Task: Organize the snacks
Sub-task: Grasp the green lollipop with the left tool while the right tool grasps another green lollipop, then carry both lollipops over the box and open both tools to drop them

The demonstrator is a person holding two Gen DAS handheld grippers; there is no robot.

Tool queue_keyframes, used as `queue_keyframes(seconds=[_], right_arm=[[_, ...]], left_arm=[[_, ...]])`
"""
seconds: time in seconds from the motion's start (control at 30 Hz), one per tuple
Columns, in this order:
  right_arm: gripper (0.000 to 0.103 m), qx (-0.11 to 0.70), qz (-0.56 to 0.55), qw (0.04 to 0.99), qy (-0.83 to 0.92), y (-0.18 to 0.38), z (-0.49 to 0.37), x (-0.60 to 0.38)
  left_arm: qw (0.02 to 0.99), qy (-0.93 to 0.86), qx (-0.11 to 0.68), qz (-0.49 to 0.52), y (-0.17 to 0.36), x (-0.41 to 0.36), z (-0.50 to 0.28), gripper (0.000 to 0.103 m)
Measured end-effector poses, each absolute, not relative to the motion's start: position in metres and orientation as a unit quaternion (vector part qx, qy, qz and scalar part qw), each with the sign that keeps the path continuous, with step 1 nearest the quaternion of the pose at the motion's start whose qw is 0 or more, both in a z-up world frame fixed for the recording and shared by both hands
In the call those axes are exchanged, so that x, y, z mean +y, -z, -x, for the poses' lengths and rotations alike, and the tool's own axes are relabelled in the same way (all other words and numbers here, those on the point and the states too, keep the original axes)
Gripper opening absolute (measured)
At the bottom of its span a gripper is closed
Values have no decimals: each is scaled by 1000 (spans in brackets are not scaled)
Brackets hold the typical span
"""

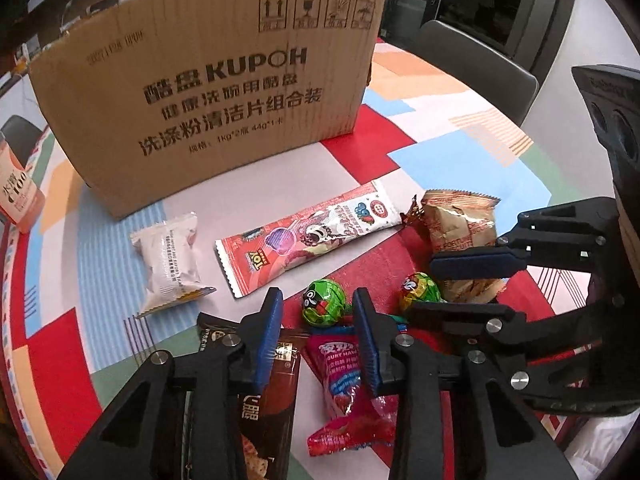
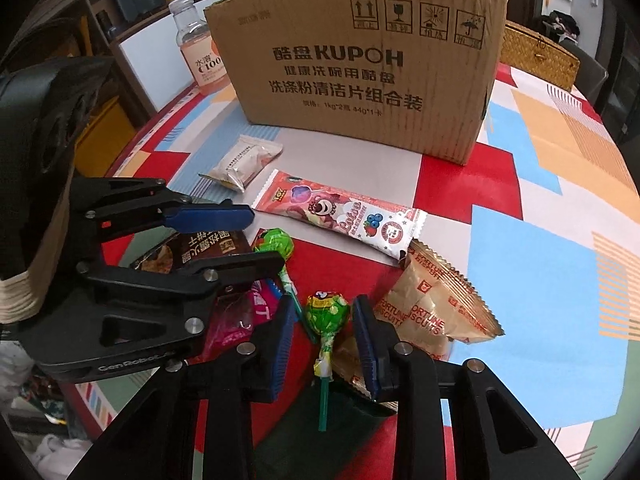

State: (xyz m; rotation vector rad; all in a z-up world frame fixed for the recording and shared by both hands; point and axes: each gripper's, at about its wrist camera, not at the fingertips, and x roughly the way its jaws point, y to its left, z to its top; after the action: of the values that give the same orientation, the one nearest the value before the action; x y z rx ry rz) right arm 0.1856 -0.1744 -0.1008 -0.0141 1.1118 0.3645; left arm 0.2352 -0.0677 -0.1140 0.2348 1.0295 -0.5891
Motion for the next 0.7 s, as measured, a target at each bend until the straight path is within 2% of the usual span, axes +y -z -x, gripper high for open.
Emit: queue_keyframes(seconds=[0.27,0.4,0.7], right_arm=[[27,537,-6,825,-178,114,-192,-175],[27,542,-22,821,-176,119,-193,-178],[27,537,-42,824,-173,119,-191,-182]], left_arm=[[819,281,490,-98,115,-69,-240,32],[816,286,495,-87,116,-70,-242,26],[827,272,485,-87,110,-69,-239,24]])
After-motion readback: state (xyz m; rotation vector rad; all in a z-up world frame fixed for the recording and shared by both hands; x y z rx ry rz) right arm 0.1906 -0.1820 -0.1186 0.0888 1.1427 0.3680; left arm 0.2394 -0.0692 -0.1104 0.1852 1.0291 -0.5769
